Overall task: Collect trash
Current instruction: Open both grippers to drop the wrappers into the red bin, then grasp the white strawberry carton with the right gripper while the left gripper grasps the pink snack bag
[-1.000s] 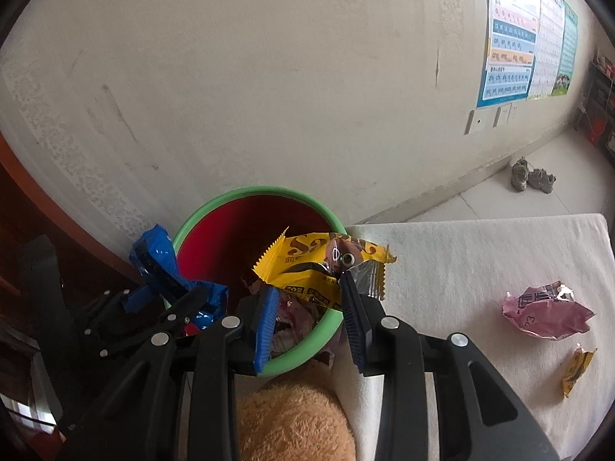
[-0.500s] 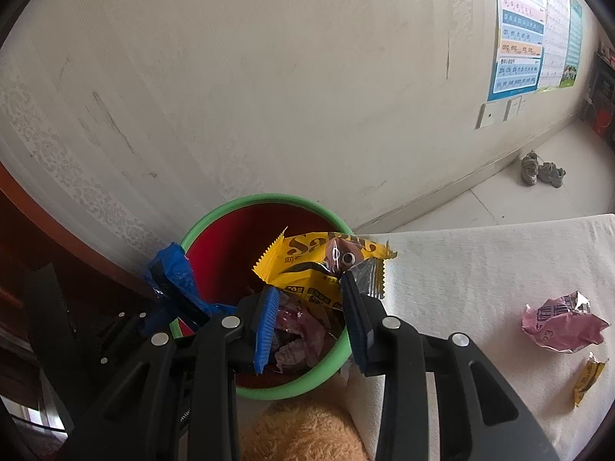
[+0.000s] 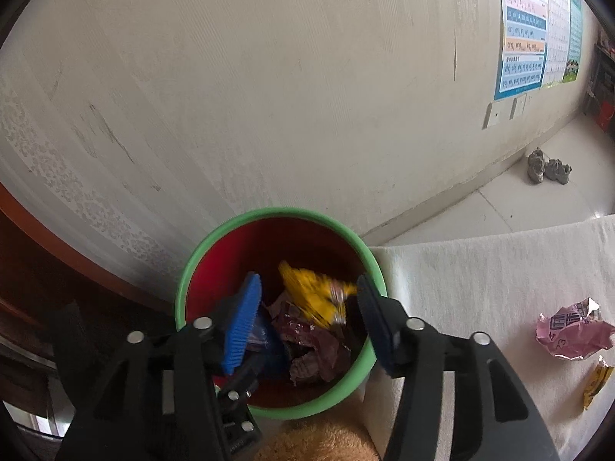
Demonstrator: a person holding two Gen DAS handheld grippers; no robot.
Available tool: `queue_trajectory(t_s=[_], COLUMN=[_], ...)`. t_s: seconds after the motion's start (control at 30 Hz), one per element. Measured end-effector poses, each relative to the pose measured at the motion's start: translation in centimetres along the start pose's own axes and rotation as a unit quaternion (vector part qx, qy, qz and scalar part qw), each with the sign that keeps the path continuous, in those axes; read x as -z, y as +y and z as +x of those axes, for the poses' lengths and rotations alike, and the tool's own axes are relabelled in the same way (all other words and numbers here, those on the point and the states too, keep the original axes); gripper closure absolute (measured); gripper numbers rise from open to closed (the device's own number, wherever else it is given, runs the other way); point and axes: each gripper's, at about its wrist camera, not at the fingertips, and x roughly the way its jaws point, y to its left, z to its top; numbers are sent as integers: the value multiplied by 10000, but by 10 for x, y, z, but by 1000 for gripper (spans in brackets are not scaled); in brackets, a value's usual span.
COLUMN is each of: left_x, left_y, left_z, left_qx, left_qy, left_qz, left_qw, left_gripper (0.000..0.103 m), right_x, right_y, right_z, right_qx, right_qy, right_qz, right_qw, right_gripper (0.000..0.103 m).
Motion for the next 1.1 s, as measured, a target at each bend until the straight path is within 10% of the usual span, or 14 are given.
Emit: queue_trajectory(t_s=[0.47, 0.83, 1.1], left_x=[8, 25, 33], left_y=[-13, -48, -105], left_z=[-29, -54, -60], left_qx=[-94, 112, 386], left_qy=[-159, -135, -86], left_qz=[-129, -24, 497], left_qw=[9997, 9998, 9980], left_gripper=[31, 31, 31], right_x=[21, 137, 243], right_y=[-10, -110, -239], right_z=[-58, -123, -180], right_qx=[281, 1097, 2244], right_qy=[-503, -346, -371], right_qz=[-127, 732, 2990], right_qw=[9983, 9907, 9268], right_gripper=[44, 41, 38])
